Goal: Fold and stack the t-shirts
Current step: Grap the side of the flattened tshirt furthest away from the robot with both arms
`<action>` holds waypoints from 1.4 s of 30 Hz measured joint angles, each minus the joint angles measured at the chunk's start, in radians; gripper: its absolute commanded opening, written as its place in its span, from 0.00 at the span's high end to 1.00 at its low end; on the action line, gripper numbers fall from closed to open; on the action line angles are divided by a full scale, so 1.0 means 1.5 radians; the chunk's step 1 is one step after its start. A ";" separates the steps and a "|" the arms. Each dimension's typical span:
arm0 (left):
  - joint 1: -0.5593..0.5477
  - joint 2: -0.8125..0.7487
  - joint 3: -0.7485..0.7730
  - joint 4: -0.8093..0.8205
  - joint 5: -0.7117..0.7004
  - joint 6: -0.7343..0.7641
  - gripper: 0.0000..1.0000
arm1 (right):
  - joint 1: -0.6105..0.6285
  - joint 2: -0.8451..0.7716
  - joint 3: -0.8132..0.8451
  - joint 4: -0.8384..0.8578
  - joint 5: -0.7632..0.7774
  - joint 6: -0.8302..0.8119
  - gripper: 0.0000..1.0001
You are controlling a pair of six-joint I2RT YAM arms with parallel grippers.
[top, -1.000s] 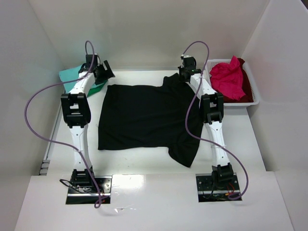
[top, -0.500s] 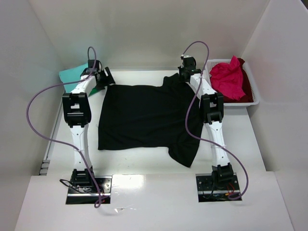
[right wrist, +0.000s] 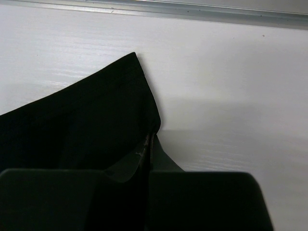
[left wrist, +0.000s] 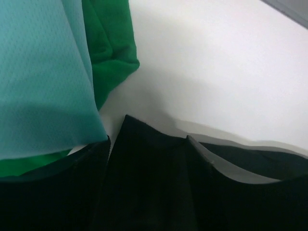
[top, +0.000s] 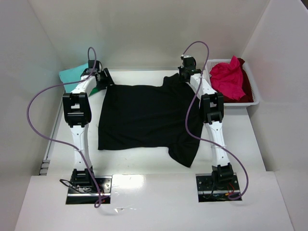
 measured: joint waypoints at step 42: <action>0.000 -0.024 0.056 -0.034 -0.021 0.037 1.00 | 0.000 -0.055 0.011 -0.041 0.008 0.053 1.00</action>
